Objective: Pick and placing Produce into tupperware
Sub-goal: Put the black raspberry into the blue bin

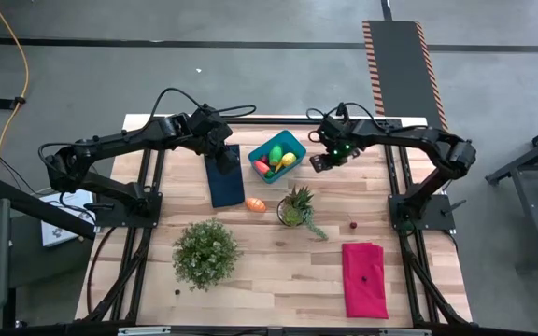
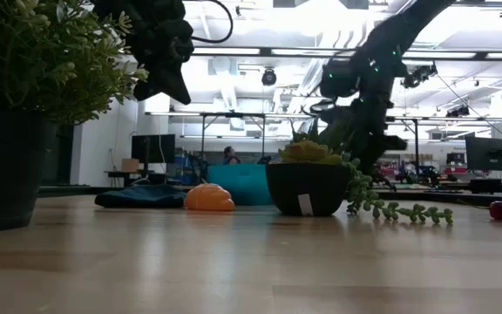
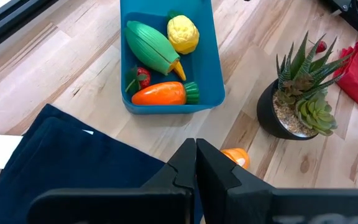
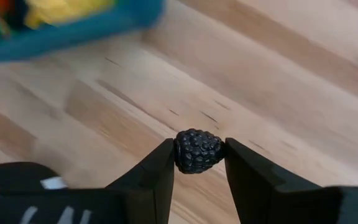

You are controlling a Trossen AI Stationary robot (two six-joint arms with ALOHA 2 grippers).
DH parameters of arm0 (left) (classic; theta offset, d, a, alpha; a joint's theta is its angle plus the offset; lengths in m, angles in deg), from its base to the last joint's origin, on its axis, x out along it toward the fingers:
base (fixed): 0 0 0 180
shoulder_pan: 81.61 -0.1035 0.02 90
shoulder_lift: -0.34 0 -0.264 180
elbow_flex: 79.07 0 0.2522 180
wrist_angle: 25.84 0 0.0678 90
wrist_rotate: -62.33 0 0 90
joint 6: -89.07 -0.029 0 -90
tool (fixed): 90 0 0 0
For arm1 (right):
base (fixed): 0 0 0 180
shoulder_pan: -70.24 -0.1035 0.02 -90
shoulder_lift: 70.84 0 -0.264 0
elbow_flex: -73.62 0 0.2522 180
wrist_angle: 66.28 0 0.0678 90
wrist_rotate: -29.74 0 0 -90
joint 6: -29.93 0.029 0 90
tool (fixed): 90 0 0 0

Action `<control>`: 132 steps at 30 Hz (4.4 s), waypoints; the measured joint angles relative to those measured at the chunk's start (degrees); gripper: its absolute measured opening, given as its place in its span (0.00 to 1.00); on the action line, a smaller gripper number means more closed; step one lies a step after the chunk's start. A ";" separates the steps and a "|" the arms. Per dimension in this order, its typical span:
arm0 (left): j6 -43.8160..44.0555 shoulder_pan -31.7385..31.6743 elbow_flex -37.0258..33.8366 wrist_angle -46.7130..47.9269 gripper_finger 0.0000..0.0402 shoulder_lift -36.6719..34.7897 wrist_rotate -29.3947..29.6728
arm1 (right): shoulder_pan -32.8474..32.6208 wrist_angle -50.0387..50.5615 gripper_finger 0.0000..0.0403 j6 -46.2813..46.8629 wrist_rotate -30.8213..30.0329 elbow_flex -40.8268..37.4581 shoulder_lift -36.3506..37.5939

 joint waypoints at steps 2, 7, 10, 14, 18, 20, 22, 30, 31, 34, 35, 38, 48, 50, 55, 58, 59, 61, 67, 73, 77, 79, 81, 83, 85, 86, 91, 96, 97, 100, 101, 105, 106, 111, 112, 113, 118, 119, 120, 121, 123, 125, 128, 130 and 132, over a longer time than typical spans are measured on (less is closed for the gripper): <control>-0.02 0.00 0.00 0.02 0.00 0.00 0.00 | -0.25 0.01 0.29 -0.20 0.04 1.57 0.00; -0.02 0.00 0.00 0.00 0.00 0.00 0.00 | -1.00 0.00 0.29 -0.32 0.16 5.29 0.00; -0.04 0.02 0.00 0.00 0.00 -0.02 0.00 | -1.47 -0.04 0.29 -0.47 0.15 7.28 0.00; -0.75 0.00 0.00 0.00 0.00 -0.02 0.00 | -1.67 0.03 0.29 -0.64 0.51 9.67 0.00; -0.96 0.02 0.00 0.00 0.00 -0.02 0.00 | -1.67 0.05 0.29 -1.32 0.90 12.24 0.00; -0.98 0.02 0.00 0.00 0.00 -0.02 0.00 | -1.67 0.03 0.29 -1.66 0.89 13.84 0.00; -0.99 0.01 0.00 0.00 0.00 -0.02 0.00 | -1.66 0.04 0.29 -1.80 0.90 15.57 0.00; -1.09 0.02 0.00 0.00 0.00 -0.02 -0.01 | -1.65 0.04 0.29 -3.88 0.88 23.47 0.00; -1.09 0.02 0.00 0.00 0.00 -0.02 0.00 | -1.65 0.04 0.29 -4.32 0.88 24.52 0.00; -1.09 0.01 0.00 0.00 0.00 -0.02 -0.02 | -1.65 0.01 0.29 -4.81 0.88 27.57 0.00; -1.09 0.00 0.00 0.00 0.00 -0.02 0.00 | -1.65 0.03 0.29 -4.82 0.88 28.53 0.00; -1.09 0.00 0.00 0.00 0.00 -0.02 -0.02 | -1.65 0.01 0.29 -5.72 0.88 31.16 0.00; -1.09 0.00 0.00 0.00 0.00 -0.02 -0.04 | -1.65 0.06 0.29 -9.07 0.86 37.90 0.00; -1.07 0.00 0.00 -0.03 0.00 -0.02 -0.48 | -1.65 0.04 0.29 -9.77 0.86 38.92 0.00; -0.92 0.00 0.00 -2.09 0.00 -0.43 -4.17 | -1.65 0.06 0.29 -11.10 0.88 41.13 0.00; -0.48 0.01 0.00 -4.79 0.00 -2.04 -6.12 | -1.63 0.25 0.29 -12.58 0.98 42.66 -0.02; -0.11 0.02 0.00 -5.19 0.00 -2.69 -6.35 | -1.63 0.26 0.29 -13.04 1.13 43.24 -0.02; 0.27 0.02 0.00 -6.59 0.00 -4.31 -6.47 | -1.63 0.21 0.29 -13.49 1.32 44.31 -0.02; 0.39 0.00 0.00 -7.21 0.00 -10.33 -6.32 | -1.58 0.29 0.29 -14.37 2.72 47.22 -0.02; 0.44 0.00 0.01 -6.96 0.00 -15.81 -5.99 | -0.99 -1.52 0.29 -15.28 4.64 48.42 -0.02; 0.44 0.00 0.00 -6.40 0.00 -18.63 -3.64 | 0.52 -3.86 0.29 -14.28 9.29 48.48 -1.41; 0.44 0.00 0.02 -6.35 0.00 -19.48 -2.61 | 0.92 -4.87 0.29 -13.55 10.83 48.48 -2.67; 0.47 0.00 0.02 -5.93 0.00 -20.14 -1.74 | 0.95 -5.29 0.29 -13.61 11.11 48.48 -3.62; 0.68 0.00 0.02 -4.91 0.00 -20.63 -1.49 | 0.91 -5.85 0.29 -13.96 11.24 48.48 -4.35; 1.23 0.00 0.02 -3.81 0.00 -20.70 -1.49 | 0.87 -5.83 0.29 -14.63 11.28 48.48 -5.12; 1.64 0.00 0.02 -3.06 0.00 -20.77 -1.49 | 0.87 -5.79 0.29 -14.77 11.28 48.48 -5.60; 2.36 0.00 0.00 -1.67 0.00 -20.90 -1.49 | 0.97 -6.10 0.29 -15.79 11.41 48.48 -7.50; 2.39 0.00 0.00 -2.16 0.00 -20.90 -1.49 | 1.02 -3.73 0.29 -17.74 11.43 51.53 -10.93; 2.39 0.00 0.00 -2.16 0.00 -20.90 -1.49 | 1.00 -2.72 0.29 -18.40 11.44 52.68 -11.82; 2.55 0.00 0.00 -2.14 0.00 -20.90 -1.49 | 1.02 1.51 0.29 -20.53 11.44 57.21 -14.75; 2.58 0.00 0.00 -2.13 0.00 -20.90 -1.49 | 1.02 3.63 0.29 -21.11 11.35 58.85 -15.95; 3.34 0.00 0.00 -2.12 0.00 -20.90 -1.49 | 0.73 11.39 0.29 -24.25 9.60 65.22 -20.43; 3.43 0.00 0.00 -2.12 0.00 -20.90 -1.49 | 0.68 12.90 0.29 -24.78 9.49 66.56 -21.31; 3.43 0.00 0.00 -2.05 0.00 -20.90 -1.49 | 0.11 16.78 0.29 -25.81 8.66 69.73 -24.77; 3.46 0.00 0.00 -2.05 0.00 -20.90 -1.49 | -0.11 16.97 0.29 -25.81 8.39 69.74 -25.15; 3.46 0.00 0.00 -2.05 0.00 -20.90 -1.49 | -0.22 17.47 0.29 -25.82 8.18 69.75 -25.35; 3.46 0.00 0.00 -2.08 0.00 -20.90 -1.49 | -1.59 22.13 0.29 -27.39 6.30 69.84 -26.91; 3.46 0.00 0.01 -2.10 0.00 -20.90 -1.49 | -1.94 23.02 0.29 -27.80 5.79 69.84 -27.29; 3.46 0.00 0.00 -2.10 0.00 -20.90 -1.49 | -2.35 23.72 0.29 -28.38 5.06 69.84 -27.66; 3.46 0.00 0.00 -2.12 0.00 -20.90 -1.49 | -2.74 24.42 0.29 -28.73 4.38 69.84 -27.95; 3.46 0.00 0.00 -2.12 0.00 -20.89 -1.49 | -3.53 25.92 0.29 -29.69 2.79 69.84 -28.62; 3.46 0.00 0.00 -2.12 0.00 -20.87 -1.49 | -4.32 26.63 0.29 -30.25 1.80 69.84 -29.54; 3.46 0.00 0.00 -2.12 0.00 -20.87 -1.49 | -5.37 27.60 0.29 -30.29 0.72 69.84 -30.80; 3.47 0.00 0.00 -2.12 0.00 -20.87 -1.49 | -6.00 28.15 0.29 -30.42 0.18 69.84 -31.67; 3.60 0.00 0.00 -2.12 0.00 -20.87 -1.49 | -6.57 29.05 0.29 -31.41 0.02 69.84 -32.75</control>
